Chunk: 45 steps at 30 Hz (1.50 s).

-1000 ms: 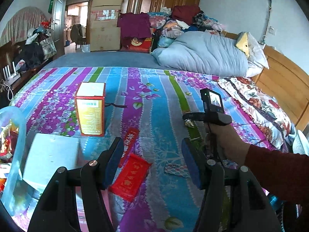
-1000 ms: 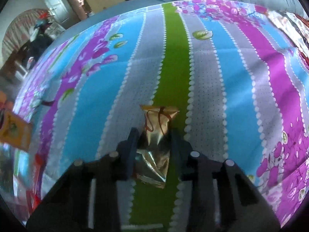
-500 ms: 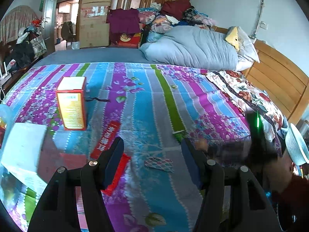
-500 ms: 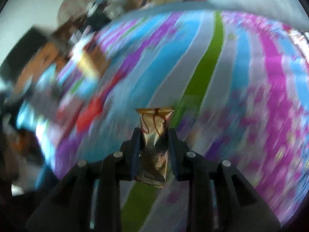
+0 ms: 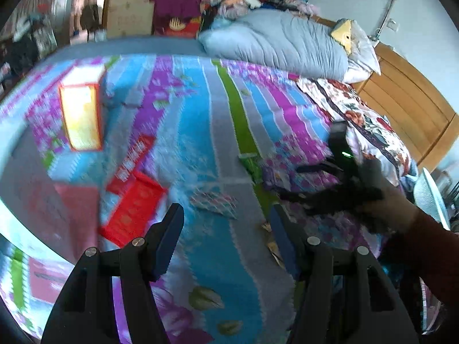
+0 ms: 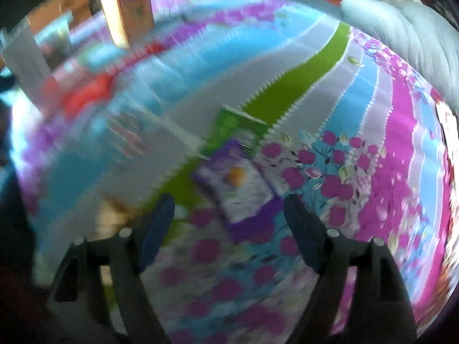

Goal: Organize snacks
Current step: 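Open the right tool and move it over the purple GOVIND packet, then grasp the purple GOVIND packet with the right tool while the left tool grasps the gold wrapper, then carry both held packets over the clear basin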

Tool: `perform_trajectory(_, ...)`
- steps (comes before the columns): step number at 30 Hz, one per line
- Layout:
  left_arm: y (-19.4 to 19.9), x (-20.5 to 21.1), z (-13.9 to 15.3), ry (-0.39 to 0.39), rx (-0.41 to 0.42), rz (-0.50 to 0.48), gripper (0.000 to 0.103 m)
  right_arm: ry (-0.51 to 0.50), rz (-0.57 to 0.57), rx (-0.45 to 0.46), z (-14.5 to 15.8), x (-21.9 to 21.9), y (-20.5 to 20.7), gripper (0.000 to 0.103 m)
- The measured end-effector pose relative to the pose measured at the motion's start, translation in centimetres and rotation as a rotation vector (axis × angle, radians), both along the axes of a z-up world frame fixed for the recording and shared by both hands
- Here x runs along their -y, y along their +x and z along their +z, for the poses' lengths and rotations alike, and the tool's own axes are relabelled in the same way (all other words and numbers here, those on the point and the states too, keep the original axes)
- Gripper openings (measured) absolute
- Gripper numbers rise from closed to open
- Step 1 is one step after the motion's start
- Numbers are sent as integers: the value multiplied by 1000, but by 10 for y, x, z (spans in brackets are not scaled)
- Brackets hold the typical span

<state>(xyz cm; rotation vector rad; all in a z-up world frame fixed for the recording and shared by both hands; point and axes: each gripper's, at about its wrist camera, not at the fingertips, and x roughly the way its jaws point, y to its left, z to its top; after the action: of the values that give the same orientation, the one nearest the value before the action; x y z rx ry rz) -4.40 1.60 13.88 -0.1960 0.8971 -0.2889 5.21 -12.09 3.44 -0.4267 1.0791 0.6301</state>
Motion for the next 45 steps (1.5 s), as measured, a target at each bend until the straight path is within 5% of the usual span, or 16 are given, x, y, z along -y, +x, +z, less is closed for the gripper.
perform_trajectory(7,4,28,-37,-48,-125,-32,63,77,-75,5,-5,18,1,62)
perform_trajectory(8,4,34,-40,-46,-129,-43,63,97,-93,9,-3,20,-6,42)
perform_trajectory(9,4,43,-44,-44,-135,-60,63,111,-116,13,-1,23,-11,34)
perform_trajectory(17,11,88,-82,-47,-200,-93,63,370,-330,27,26,71,-63,34)
perform_trajectory(23,28,113,-107,26,-200,-60,63,425,-352,5,28,74,-78,34)
perform_trajectory(25,31,117,-114,65,-193,-49,56,433,-359,7,29,72,-76,34)
perform_trajectory(27,32,119,-114,123,-171,-40,27,443,-371,12,31,76,-77,34)
perform_trajectory(32,29,112,-94,173,-114,-27,22,459,-386,55,47,78,-80,34)
perform_trajectory(45,1,48,38,324,221,141,20,478,-292,199,127,33,-86,34)
